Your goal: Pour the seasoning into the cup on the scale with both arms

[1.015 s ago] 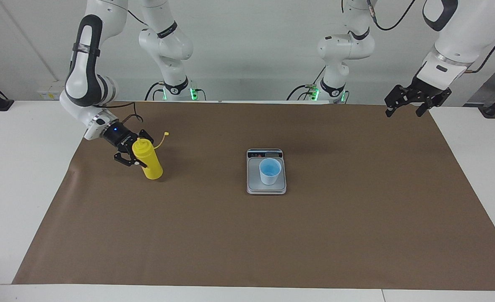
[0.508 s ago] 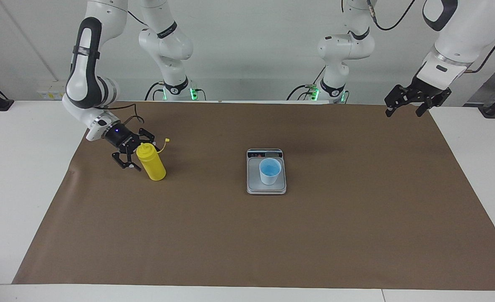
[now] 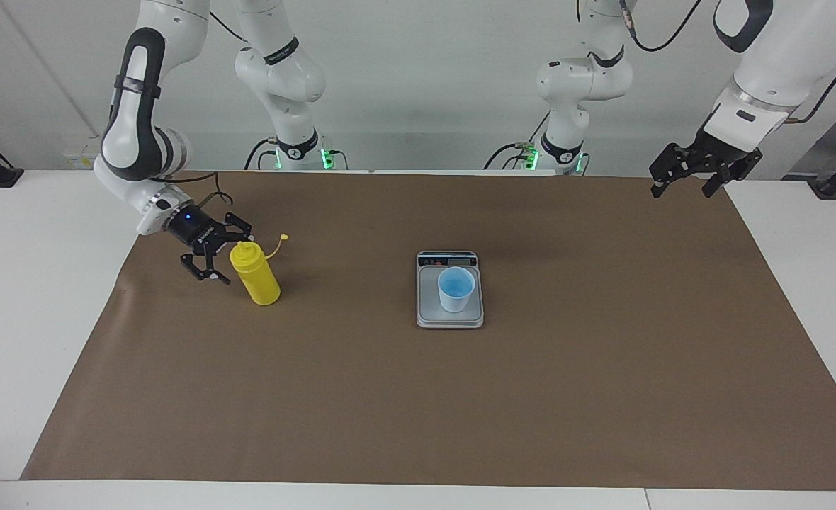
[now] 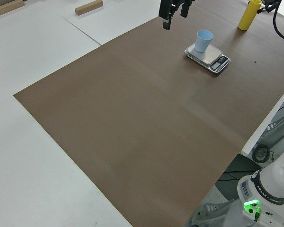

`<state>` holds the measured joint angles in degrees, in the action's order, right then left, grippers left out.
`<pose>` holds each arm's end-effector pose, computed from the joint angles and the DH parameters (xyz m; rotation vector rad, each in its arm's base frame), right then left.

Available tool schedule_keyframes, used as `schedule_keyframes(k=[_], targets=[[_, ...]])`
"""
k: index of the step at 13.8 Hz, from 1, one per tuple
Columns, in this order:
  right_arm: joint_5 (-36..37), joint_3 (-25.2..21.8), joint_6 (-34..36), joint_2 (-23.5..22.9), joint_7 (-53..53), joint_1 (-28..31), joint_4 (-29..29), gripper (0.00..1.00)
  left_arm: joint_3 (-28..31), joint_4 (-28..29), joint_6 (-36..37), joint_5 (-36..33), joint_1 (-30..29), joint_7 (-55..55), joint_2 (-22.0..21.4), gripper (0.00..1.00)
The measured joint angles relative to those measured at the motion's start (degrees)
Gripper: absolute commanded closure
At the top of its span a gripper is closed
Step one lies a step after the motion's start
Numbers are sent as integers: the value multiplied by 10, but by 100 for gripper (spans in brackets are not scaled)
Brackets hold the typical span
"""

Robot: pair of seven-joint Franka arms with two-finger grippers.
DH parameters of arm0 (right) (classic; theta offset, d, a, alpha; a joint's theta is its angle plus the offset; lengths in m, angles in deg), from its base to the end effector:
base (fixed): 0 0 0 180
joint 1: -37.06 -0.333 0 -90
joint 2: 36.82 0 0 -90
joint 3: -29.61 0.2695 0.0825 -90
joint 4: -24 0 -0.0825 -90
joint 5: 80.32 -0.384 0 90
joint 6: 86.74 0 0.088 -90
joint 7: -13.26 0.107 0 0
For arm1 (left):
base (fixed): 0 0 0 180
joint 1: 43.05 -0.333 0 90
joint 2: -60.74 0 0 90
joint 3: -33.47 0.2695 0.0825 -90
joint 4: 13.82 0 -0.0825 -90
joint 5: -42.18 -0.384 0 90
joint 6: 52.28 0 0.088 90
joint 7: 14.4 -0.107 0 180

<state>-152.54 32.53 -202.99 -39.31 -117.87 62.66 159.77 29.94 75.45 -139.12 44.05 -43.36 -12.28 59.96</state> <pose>0.4661 -0.1358 0.2614 -2.0417 -1.1787 -1.1468 0.5443 -0.0345 0.5867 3.1107 -0.0319 -0.0471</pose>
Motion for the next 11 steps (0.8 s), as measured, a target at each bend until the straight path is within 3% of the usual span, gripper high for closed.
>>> schedule_keyframes(k=[6,9,11], targets=[[181,-6,33,36,-5,72,-21,0,0,0,0,0,0,0,0,0],[294,-11,41,62,16,86,-73,0,0,0,0,0,0,0,0,0],[356,-6,45,81,90,84,-109,0,0,0,0,0,0,0,0,0]])
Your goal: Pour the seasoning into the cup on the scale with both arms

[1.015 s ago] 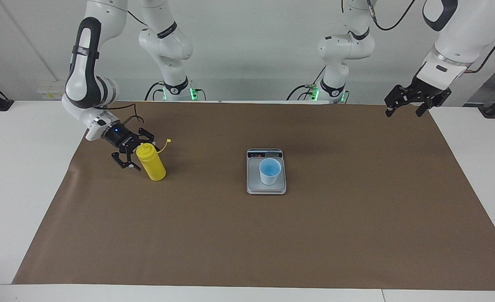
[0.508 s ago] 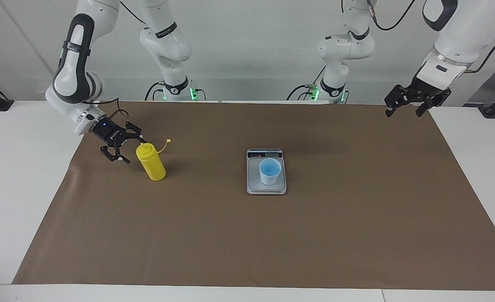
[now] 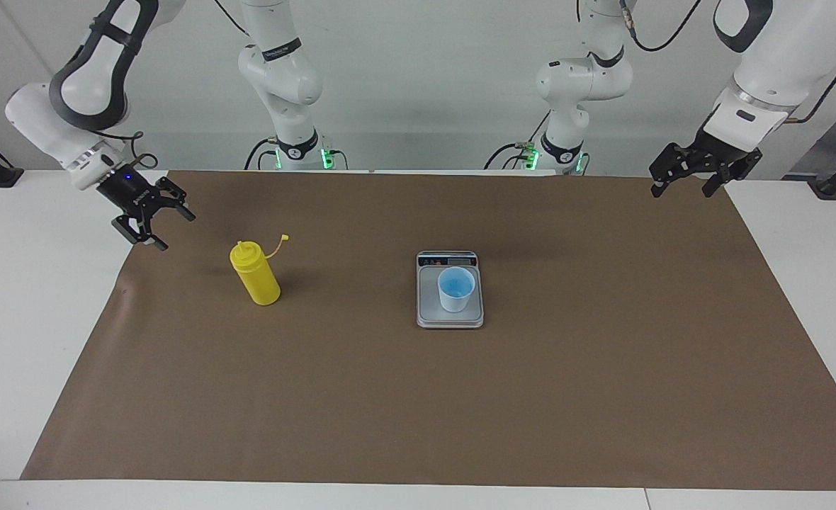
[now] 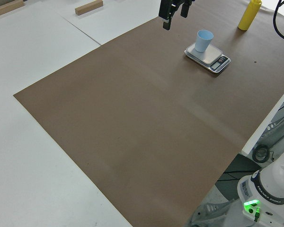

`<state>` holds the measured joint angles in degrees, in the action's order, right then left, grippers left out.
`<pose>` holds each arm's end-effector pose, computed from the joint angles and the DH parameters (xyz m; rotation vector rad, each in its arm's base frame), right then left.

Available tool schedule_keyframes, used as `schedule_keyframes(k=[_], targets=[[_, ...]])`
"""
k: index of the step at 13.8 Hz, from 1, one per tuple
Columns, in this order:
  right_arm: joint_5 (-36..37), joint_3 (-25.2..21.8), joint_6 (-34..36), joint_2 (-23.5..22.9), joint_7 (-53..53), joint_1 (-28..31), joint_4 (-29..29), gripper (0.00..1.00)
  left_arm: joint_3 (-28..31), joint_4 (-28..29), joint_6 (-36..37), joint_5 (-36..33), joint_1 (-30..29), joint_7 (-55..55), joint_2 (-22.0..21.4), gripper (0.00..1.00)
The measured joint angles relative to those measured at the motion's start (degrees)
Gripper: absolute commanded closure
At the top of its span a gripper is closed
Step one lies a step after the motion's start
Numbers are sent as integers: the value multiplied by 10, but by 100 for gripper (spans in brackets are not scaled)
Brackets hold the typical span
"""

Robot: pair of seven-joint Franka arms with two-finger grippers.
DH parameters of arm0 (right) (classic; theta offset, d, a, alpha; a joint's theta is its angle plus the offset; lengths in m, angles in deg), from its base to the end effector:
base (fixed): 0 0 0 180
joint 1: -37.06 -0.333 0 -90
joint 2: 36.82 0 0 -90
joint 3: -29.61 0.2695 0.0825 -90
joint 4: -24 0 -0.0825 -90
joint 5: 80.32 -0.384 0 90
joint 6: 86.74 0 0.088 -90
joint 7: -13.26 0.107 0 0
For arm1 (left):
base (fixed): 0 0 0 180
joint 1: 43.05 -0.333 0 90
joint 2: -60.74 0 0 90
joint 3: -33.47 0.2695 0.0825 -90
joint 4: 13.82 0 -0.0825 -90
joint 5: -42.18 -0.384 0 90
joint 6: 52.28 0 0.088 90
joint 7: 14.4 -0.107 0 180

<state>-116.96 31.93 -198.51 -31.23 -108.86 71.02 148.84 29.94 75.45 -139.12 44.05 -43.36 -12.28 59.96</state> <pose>0.4560 -0.2340 0.3874 -2.2265 -1.6838 -0.7593 0.5443 -0.0345 0.5867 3.1107 -0.0319 -0.0471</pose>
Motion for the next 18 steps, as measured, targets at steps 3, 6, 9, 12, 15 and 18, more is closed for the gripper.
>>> schedule_keyframes(k=[3,6,9,12,15,18], targets=[[87,7,3,27,130,-27,-34,0,0,0,0,0,0,0,0,0],[151,9,3,42,275,-73,-62,0,0,0,0,0,0,0,0,0],[196,11,30,53,445,-102,-80,0,0,0,0,0,0,0,0,0],[244,15,64,56,624,-121,-113,0,0,0,0,0,0,0,0,0],[299,26,90,57,776,-150,-135,0,0,0,0,0,0,0,0,0],[330,33,120,56,950,-194,-162,0,0,0,0,0,0,0,0,0]])
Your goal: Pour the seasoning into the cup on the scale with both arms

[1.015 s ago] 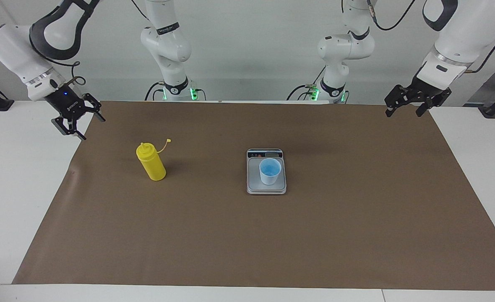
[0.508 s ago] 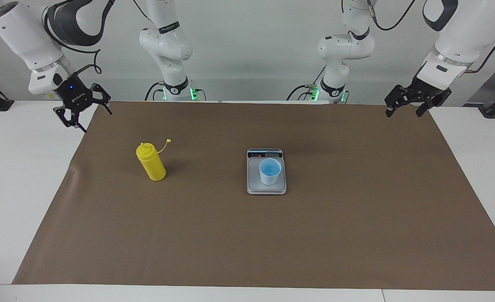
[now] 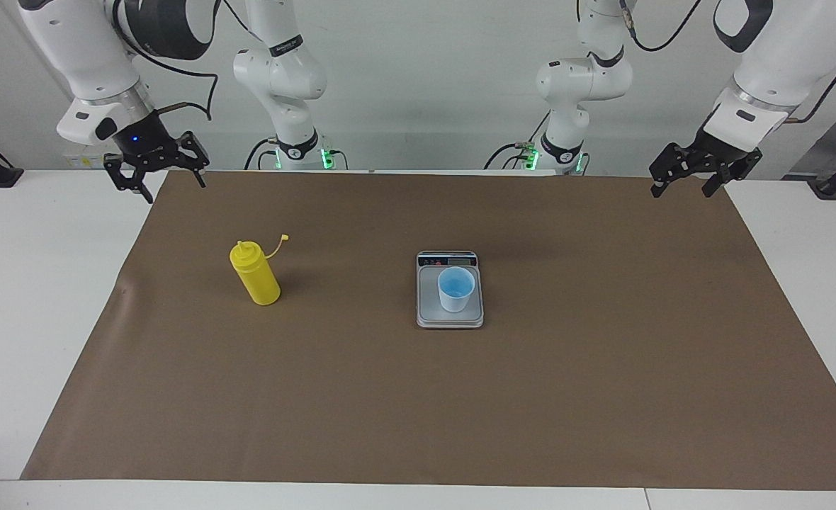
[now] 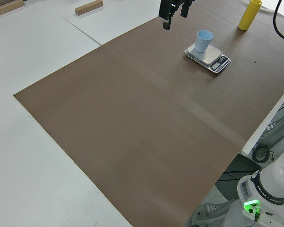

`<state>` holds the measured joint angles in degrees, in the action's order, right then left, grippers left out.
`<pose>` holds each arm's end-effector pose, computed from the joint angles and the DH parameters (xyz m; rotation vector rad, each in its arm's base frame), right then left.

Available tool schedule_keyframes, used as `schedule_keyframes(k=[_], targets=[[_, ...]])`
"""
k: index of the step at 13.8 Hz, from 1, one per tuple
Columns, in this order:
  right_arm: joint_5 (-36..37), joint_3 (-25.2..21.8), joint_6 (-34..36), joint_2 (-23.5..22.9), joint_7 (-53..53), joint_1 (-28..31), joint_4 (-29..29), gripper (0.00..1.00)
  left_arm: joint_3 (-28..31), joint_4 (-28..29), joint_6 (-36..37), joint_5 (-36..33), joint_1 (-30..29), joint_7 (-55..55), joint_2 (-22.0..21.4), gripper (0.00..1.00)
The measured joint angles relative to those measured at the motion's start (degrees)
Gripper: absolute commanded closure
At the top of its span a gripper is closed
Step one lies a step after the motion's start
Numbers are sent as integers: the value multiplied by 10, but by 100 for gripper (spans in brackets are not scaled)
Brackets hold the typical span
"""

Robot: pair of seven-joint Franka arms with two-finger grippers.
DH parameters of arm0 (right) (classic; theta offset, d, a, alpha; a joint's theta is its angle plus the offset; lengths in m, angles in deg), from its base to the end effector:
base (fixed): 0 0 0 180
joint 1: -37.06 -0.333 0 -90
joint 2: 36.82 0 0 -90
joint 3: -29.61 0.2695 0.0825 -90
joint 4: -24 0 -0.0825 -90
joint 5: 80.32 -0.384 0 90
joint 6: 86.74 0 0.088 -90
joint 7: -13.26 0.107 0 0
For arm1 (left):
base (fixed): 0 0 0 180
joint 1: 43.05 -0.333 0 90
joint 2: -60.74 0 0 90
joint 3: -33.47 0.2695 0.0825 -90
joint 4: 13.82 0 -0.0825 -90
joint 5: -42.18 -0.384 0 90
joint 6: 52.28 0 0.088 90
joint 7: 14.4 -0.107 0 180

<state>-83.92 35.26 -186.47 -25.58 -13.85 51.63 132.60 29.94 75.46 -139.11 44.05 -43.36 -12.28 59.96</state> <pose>0.5075 -0.0708 0.5423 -3.0758 -0.4753 -0.0807 0.5443 -0.0345 0.5866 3.1107 -0.0319 -0.0476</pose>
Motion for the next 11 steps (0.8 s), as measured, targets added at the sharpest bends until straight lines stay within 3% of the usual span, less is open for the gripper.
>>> schedule_keyframes(k=[6,11], targets=[[57,5,42,-6,224,-78,-43,0,3,0,0,0,-2,0,0,0],[63,5,73,-20,308,-95,-83,0,3,0,0,-2,-5,0,0,0]])
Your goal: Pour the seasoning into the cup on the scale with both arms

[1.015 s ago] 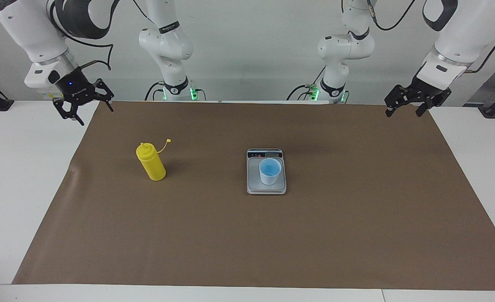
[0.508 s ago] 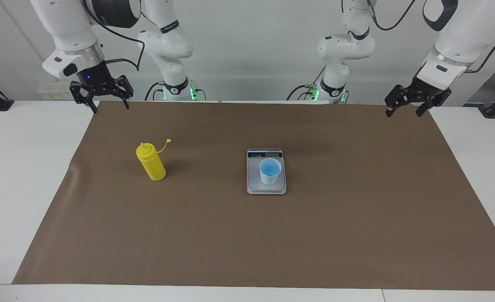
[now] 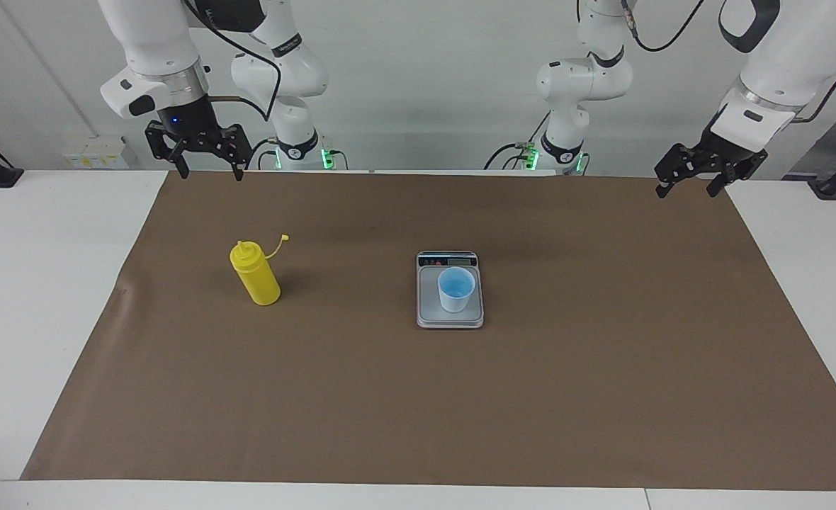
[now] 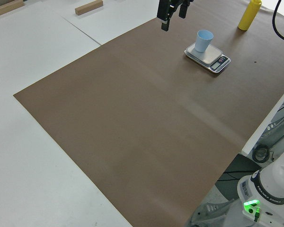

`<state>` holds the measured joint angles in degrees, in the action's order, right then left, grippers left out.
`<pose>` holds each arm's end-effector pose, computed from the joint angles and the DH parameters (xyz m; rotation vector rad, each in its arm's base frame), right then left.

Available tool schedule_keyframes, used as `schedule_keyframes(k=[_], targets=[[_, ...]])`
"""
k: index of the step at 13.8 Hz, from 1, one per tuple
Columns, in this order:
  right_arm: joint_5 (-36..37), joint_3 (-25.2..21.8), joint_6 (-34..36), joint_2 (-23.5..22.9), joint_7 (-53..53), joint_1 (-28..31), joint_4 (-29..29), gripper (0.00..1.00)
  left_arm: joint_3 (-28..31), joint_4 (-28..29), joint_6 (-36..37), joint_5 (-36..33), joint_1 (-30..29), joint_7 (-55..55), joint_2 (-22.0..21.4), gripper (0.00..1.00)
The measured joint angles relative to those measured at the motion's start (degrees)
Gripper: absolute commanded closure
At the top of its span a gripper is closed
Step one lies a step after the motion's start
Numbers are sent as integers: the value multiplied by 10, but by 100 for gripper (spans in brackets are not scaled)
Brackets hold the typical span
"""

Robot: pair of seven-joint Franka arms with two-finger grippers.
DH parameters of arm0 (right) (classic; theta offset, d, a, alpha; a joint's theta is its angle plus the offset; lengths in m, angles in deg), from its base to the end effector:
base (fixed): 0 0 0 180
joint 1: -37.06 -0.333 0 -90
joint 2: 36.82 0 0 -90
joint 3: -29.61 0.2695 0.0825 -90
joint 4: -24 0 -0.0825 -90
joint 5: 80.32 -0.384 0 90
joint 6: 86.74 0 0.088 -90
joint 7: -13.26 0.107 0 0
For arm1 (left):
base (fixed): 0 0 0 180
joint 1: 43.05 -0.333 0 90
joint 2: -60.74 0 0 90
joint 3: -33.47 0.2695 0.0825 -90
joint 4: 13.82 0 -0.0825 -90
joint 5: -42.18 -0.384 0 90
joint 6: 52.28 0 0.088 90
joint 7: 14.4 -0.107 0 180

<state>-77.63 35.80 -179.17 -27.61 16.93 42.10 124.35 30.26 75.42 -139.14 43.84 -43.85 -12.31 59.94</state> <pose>0.5144 0.0091 0.5818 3.0774 -0.0672 0.0373 0.5447 -0.0264 0.5872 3.1142 -0.0105 -0.0447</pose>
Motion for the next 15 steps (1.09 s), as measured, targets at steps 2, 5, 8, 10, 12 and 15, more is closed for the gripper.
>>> schedule_keyframes(k=[2,5,8,10,12,15], targets=[[12,4,2,-6,14,-1,-13,0,-3,0,0,-14,0,-2,0,0],[13,11,8,-15,44,-2,-30,0,-6,-2,0,-25,0,-16,0,0],[13,10,19,-18,69,0,-39,0,-6,-2,0,-26,0,-32,0,0],[13,10,26,-20,70,1,-46,0,-6,-2,0,-26,0,-44,0,0],[13,10,26,-22,70,1,-50,0,-7,-2,0,-26,0,-49,0,0],[11,2,30,-22,70,-8,-56,0,-7,-2,0,-26,0,-51,0,0]])
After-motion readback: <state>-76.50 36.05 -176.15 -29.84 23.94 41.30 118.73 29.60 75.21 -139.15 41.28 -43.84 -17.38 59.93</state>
